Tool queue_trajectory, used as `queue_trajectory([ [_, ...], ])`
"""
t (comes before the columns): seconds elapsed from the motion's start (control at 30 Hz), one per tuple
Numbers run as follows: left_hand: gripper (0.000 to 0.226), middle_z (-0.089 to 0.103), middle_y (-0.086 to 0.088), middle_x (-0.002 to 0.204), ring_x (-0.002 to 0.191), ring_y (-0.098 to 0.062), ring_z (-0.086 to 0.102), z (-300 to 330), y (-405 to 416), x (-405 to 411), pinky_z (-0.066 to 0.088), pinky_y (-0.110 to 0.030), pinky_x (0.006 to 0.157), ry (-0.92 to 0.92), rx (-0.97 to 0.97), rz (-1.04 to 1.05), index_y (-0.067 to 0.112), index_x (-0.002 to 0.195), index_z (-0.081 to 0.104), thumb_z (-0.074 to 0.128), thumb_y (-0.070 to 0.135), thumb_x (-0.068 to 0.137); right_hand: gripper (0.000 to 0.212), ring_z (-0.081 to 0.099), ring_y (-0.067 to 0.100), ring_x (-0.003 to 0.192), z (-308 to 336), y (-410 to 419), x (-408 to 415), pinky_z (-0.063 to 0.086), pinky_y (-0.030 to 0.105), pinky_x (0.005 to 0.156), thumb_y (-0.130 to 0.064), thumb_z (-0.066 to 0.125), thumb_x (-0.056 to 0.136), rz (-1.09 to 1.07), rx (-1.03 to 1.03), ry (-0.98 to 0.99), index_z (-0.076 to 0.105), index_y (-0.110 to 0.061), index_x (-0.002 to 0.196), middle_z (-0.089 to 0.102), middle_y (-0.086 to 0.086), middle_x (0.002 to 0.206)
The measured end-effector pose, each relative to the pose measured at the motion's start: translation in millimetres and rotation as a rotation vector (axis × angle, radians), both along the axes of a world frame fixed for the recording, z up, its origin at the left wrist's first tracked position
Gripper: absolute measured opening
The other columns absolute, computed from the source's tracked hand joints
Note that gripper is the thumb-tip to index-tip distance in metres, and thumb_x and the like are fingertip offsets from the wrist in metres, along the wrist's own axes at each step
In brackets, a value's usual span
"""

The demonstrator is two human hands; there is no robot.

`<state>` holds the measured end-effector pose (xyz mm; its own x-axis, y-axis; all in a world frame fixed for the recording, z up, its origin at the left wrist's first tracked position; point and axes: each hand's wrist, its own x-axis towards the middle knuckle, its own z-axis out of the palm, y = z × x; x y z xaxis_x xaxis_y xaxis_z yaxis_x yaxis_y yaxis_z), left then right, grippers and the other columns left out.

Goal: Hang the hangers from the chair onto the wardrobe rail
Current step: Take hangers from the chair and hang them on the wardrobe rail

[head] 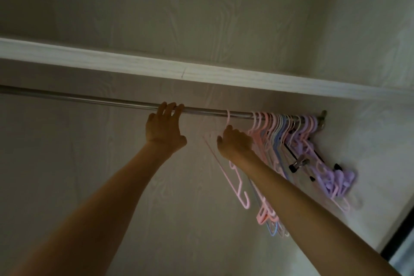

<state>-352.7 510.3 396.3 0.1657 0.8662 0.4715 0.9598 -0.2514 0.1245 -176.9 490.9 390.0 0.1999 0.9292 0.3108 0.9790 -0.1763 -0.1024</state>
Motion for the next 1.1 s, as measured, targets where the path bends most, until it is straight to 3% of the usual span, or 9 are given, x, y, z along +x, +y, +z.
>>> queue_trajectory([
  [0.13,0.091,0.010,0.004,0.158,0.148,-0.019,0.005,0,-1,-2,0.022,-0.039,0.116,0.025,-0.003,-0.002,0.028,0.151,0.006,0.063,0.037,0.080,0.051,0.051,0.030,0.111,7,0,20,0.041,0.038,0.089,-0.037,0.053,0.091,0.150,0.457,-0.134,0.039,-0.011,0.133,0.052,0.013,0.124],
  [0.23,0.092,0.008,0.004,0.159,0.148,-0.019,0.004,0,-2,-2,0.022,-0.040,0.116,0.033,-0.008,0.000,0.028,0.151,0.004,0.063,0.037,0.081,0.051,0.044,0.029,0.116,14,13,34,0.028,0.039,0.095,-0.039,0.054,0.090,0.212,0.372,-0.336,0.043,-0.016,0.135,0.049,0.010,0.128],
  [0.33,0.093,0.007,0.005,0.159,0.148,-0.019,0.004,1,-2,-3,0.023,-0.040,0.115,0.038,-0.014,-0.003,0.029,0.151,0.004,0.064,0.038,0.080,0.044,0.053,0.027,0.104,15,17,50,0.027,0.035,0.089,-0.036,0.068,0.079,0.171,0.381,-0.476,0.058,-0.015,0.117,0.059,0.006,0.112],
  [0.6,0.095,0.003,0.005,0.159,0.148,-0.019,0.000,-4,2,0,0.026,-0.041,0.114,0.033,-0.021,0.011,0.029,0.151,0.000,0.064,0.033,0.080,0.048,0.056,0.030,0.102,12,9,87,0.026,0.037,0.092,-0.033,0.072,0.075,0.113,0.424,-0.483,0.059,-0.010,0.115,0.060,0.010,0.110],
  [0.77,0.094,-0.010,0.003,0.160,0.148,-0.020,-0.008,-12,-9,-1,0.013,-0.040,0.120,0.048,-0.049,0.018,0.025,0.151,-0.007,0.059,0.028,0.084,0.064,0.056,0.034,0.109,11,-10,94,0.022,0.039,0.097,-0.031,0.075,0.071,0.172,0.440,-0.431,0.053,-0.008,0.127,0.058,0.013,0.123],
  [0.83,0.089,-0.003,0.002,0.160,0.148,-0.020,-0.002,-21,-29,1,0.015,-0.039,0.120,0.021,-0.057,0.004,0.025,0.151,-0.003,0.057,0.028,0.086,0.056,0.057,0.034,0.108,8,-31,92,0.025,0.038,0.096,-0.027,0.066,0.075,0.223,0.480,-0.415,0.053,-0.007,0.126,0.059,0.013,0.120],
  [0.93,0.074,0.024,0.000,0.155,0.142,-0.022,0.025,-33,-73,6,0.027,-0.039,0.115,-0.080,-0.069,-0.083,0.025,0.150,0.018,0.057,0.027,0.087,0.042,0.061,0.030,0.096,0,-78,90,0.043,0.036,0.088,-0.027,0.047,0.074,0.287,0.539,-0.398,0.060,-0.010,0.109,0.064,0.009,0.106],
  [1.03,0.051,0.053,0.001,0.137,0.120,-0.021,0.054,-41,-121,11,0.043,-0.036,0.101,-0.169,-0.121,-0.186,0.025,0.138,0.044,0.054,0.025,0.088,0.030,0.061,0.029,0.091,-15,-134,93,0.039,0.034,0.086,-0.020,0.056,0.070,0.300,0.471,-0.368,0.062,-0.014,0.099,0.064,0.006,0.100],
  [1.1,0.042,0.060,0.005,0.129,0.113,-0.019,0.059,-48,-155,19,0.047,-0.033,0.094,-0.190,-0.180,-0.240,0.027,0.130,0.052,0.052,0.027,0.088,0.023,0.061,0.028,0.093,-28,-180,96,0.041,0.033,0.088,-0.017,0.059,0.073,0.280,0.408,-0.306,0.065,-0.013,0.096,0.064,0.005,0.101],
])
